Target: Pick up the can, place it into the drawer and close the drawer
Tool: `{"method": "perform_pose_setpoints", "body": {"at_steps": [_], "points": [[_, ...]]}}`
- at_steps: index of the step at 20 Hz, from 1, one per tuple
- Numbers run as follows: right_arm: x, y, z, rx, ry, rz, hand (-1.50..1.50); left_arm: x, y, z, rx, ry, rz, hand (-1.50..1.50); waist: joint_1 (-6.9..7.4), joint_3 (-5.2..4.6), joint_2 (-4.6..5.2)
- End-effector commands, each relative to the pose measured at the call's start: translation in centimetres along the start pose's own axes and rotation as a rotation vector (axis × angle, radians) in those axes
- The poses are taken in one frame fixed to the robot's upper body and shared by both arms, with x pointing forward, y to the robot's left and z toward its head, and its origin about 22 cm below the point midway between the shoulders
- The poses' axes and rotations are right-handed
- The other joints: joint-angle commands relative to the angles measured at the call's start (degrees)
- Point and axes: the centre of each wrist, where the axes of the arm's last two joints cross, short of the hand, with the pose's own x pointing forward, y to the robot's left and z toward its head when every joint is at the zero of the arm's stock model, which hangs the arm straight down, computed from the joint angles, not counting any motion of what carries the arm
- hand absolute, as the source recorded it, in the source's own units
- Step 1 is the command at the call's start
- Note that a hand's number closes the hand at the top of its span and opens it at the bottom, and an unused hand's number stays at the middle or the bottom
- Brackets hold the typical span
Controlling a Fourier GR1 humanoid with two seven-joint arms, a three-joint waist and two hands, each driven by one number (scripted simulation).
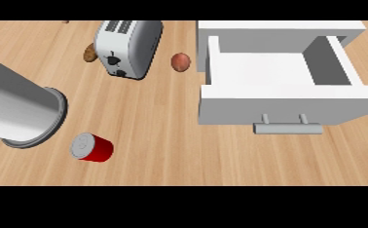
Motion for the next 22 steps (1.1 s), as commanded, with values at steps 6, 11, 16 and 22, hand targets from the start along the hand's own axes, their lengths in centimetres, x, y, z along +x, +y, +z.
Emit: {"method": "perform_pose_setpoints", "body": {"at_steps": [6,11,16,22], "points": [[0.4,-2.2,2.5,0.023,0.006,0.001,-1.50,0.4,-0.8,0.5,0.035,0.066,0.195,-1.50,-0.42,0.01,0.05],[1.9,-3.5,2.6,0.004,0.007,0.017,-1.50,0.7,-0.1,0.2,0.026,0.099,0.249,-1.50,-0.17,-0.02,0.03],[-0.2,-2.5,3.7,0.019,-0.007,-0.015,-1.50,-2.0,0.5,-3.6,0.027,0.125,0.295,-1.50,-0.56,-0.02,0.12],[1.5,-5.5,4.6,0.023,0.000,-0.002,-1.50,-3.7,-1.0,-6.0,0.053,0.141,0.287,-1.50,-0.78,-0.03,0.14]]}}
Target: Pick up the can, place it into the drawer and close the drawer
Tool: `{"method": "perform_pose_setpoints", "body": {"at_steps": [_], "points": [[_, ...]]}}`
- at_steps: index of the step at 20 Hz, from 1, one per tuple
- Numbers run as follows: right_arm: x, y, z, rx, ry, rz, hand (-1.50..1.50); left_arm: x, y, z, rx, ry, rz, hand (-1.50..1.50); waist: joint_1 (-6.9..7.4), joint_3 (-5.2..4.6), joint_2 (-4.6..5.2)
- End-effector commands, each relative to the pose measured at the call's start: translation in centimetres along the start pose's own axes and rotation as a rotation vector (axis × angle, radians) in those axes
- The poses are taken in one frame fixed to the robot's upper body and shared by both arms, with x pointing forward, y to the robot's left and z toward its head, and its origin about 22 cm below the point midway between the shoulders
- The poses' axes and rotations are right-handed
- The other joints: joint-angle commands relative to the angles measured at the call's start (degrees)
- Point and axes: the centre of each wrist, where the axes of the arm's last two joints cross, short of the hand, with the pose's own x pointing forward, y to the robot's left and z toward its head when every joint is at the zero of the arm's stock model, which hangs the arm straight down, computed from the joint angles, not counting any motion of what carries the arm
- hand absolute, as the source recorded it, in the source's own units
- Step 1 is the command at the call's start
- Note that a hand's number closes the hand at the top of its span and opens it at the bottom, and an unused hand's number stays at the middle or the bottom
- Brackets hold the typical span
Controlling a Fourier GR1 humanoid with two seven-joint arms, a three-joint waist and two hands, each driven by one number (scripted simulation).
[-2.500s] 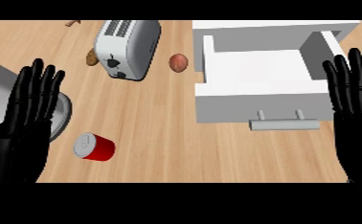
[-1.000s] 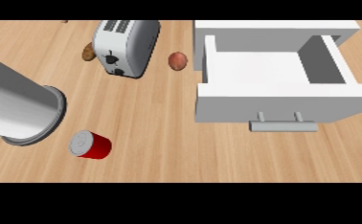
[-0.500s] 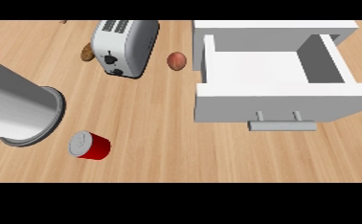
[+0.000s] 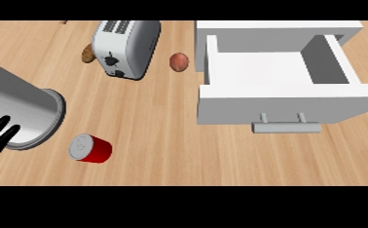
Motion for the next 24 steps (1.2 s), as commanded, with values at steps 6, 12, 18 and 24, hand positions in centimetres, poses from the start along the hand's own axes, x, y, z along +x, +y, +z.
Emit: {"method": "perform_pose_setpoints", "body": {"at_steps": [6,12,18,24], "points": [[0.1,-2.0,0.3,-0.007,-0.002,0.014,-1.50,-4.8,-0.9,-2.6,0.018,0.050,-0.016,-1.50,0.17,-0.02,0.02],[0.9,-0.9,1.4,-0.007,0.003,-0.010,-1.50,-7.4,-2.1,-4.7,0.041,0.053,-0.062,-1.50,0.06,-0.02,0.02],[-0.2,-2.0,2.1,0.006,0.016,0.000,-1.50,-11.0,0.9,-4.3,0.086,0.083,-0.060,-1.50,0.13,-0.02,0.02],[1.2,-3.5,2.3,0.003,-0.002,0.005,-1.50,-13.3,3.4,-3.2,0.136,0.069,-0.060,-1.50,0.09,-0.03,-0.01]]}}
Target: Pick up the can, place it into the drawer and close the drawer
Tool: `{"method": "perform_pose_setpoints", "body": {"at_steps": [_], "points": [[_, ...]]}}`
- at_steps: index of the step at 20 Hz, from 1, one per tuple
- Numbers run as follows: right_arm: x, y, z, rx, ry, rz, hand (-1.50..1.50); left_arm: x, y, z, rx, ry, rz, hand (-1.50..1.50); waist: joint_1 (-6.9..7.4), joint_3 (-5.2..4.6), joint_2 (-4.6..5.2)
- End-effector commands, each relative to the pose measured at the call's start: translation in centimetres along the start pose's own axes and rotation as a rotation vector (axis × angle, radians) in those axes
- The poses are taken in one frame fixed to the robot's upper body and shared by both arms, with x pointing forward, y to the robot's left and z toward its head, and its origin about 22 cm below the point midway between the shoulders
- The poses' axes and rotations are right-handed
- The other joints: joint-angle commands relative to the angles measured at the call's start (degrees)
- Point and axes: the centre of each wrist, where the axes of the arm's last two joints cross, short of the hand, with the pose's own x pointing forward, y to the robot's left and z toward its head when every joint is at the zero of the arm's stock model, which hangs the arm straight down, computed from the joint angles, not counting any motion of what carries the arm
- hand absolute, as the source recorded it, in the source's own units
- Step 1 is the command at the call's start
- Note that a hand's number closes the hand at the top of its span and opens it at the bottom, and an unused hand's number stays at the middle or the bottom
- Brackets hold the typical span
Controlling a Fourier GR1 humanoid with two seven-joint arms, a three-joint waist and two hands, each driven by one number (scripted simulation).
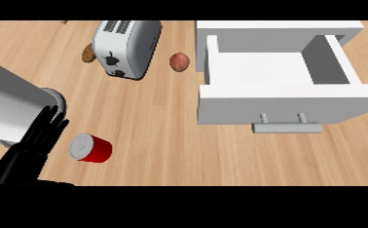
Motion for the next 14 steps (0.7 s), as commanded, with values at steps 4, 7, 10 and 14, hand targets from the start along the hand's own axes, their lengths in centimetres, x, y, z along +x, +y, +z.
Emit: {"method": "perform_pose_setpoints", "body": {"at_steps": [4,7,10,14], "points": [[-1.4,-0.1,0.3,-0.008,-0.004,-0.005,-1.50,-4.7,2.5,-0.6,0.049,0.019,-0.001,-1.50,-0.03,-0.01,0.06],[-0.7,-0.8,1.1,-0.006,-0.001,0.003,-1.50,-5.9,2.5,-0.7,0.064,0.026,-0.027,-1.50,-0.08,0.00,0.01],[0.6,0.3,1.6,0.013,0.006,0.007,-1.50,-7.1,3.1,0.1,0.064,0.041,-0.017,-1.50,-0.05,0.00,-0.01],[0.0,-0.7,0.5,0.006,-0.009,0.002,-1.50,-7.9,2.2,-1.0,0.052,0.053,-0.023,-1.50,0.06,0.01,-0.01]]}}
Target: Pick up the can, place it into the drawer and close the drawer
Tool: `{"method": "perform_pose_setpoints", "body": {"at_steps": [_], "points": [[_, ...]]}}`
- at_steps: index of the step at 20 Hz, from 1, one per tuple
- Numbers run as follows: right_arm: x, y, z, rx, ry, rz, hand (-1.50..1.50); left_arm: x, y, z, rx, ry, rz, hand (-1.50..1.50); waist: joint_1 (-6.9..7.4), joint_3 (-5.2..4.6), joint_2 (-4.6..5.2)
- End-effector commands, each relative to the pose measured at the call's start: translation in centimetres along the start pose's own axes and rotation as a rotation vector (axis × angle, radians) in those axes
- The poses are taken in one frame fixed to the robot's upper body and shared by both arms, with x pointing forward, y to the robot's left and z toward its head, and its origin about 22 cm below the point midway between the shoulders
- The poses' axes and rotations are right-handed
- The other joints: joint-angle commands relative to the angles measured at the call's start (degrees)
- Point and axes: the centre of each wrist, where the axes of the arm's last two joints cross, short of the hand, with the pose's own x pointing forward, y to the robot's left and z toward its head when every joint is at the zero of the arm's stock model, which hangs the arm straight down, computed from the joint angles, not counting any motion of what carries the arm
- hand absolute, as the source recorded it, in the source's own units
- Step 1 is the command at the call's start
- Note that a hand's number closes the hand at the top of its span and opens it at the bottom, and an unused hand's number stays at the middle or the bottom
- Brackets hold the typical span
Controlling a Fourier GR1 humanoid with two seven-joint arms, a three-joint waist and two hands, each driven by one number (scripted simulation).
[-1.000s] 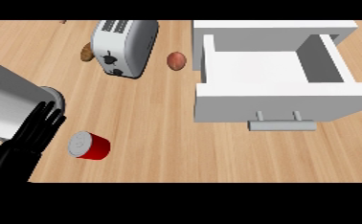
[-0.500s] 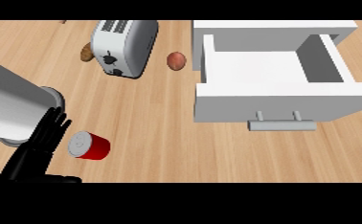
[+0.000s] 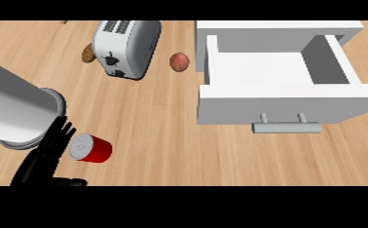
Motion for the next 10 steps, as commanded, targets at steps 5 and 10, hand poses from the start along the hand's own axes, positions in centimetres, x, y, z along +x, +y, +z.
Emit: {"method": "perform_pose_setpoints", "body": {"at_steps": [5,10], "points": [[2.4,-0.2,-1.3,-0.009,0.004,-0.006,-1.50,-2.7,2.7,0.4,-0.002,0.037,0.027,-1.50,0.12,-0.01,0.03],[2.3,0.7,0.7,-0.015,-0.008,-0.001,-1.50,-4.0,1.3,-0.2,-0.022,0.053,0.057,-1.50,0.05,0.01,-0.03]]}}
